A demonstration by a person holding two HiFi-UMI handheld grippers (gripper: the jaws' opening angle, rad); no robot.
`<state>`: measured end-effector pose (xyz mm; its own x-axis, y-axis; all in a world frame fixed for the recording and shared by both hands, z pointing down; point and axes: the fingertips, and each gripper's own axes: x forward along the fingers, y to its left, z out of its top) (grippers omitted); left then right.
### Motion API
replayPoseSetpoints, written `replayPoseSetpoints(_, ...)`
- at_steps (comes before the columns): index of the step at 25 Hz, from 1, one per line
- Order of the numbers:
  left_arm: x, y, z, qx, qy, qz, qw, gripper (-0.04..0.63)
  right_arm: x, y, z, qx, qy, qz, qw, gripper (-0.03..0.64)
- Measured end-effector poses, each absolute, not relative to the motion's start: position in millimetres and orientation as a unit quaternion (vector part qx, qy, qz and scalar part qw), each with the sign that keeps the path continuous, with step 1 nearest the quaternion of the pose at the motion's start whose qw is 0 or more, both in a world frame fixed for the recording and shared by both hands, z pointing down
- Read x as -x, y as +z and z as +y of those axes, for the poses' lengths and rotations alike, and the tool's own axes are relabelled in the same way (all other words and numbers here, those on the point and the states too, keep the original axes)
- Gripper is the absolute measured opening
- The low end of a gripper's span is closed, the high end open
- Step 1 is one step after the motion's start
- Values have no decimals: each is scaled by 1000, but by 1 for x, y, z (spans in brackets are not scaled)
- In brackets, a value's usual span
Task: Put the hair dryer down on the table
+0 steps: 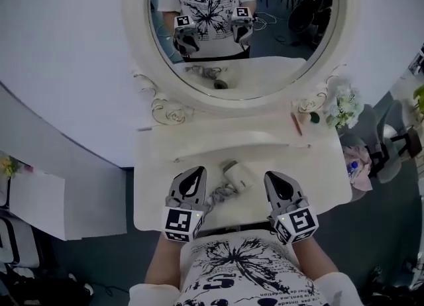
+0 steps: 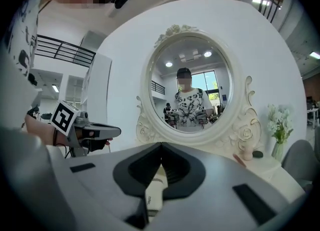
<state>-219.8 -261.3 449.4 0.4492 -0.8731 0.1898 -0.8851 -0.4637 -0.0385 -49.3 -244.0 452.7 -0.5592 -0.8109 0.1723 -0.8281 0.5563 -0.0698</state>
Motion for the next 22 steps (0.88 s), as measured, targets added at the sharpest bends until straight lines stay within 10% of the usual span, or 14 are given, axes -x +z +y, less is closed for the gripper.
replayPoseSetpoints(22,243,426,-253,-839,77,-538,24,21,72,445,-248,-439,26,-896,64,18)
